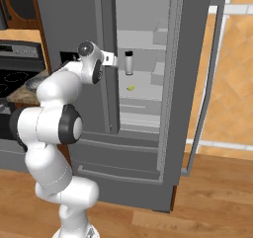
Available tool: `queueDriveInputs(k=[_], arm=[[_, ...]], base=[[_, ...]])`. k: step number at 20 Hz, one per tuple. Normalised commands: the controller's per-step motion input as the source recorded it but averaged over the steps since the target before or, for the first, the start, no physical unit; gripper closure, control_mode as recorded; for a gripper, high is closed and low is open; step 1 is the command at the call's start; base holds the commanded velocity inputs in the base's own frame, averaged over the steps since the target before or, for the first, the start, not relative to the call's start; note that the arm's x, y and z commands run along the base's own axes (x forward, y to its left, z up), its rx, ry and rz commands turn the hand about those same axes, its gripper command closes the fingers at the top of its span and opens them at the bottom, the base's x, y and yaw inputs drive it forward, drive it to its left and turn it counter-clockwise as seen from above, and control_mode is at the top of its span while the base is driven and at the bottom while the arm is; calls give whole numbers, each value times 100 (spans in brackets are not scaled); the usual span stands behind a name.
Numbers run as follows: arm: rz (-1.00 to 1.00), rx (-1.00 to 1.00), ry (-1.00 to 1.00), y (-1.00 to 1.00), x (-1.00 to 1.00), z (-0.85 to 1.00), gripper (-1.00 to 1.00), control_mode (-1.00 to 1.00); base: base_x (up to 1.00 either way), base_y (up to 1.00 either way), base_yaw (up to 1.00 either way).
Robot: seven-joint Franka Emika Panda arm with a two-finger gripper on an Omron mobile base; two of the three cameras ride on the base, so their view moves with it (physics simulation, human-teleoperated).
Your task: Grab a lemon wedge from the fridge and one ice cube from the ice bowl, and put them in the glass of lemonade.
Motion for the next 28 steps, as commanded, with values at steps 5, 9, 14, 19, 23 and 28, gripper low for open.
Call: queueDriveInputs(k=[5,9,14,19,23,28], arm=[[0,0,0,1,4,-1,100,-100],[0,0,0,0,0,0,100,-100],[0,0,-1,3,-19,2,100,-100],[1,-3,-17,35,-80,36,100,-100],[2,-8,-24,46,-99,60,100,-100],[0,-12,-23,51,-100,87,100,-100]], base=[[0,0,0],[0,0,0],[0,0,0],[0,0,0],[0,0,0],[0,0,0]])
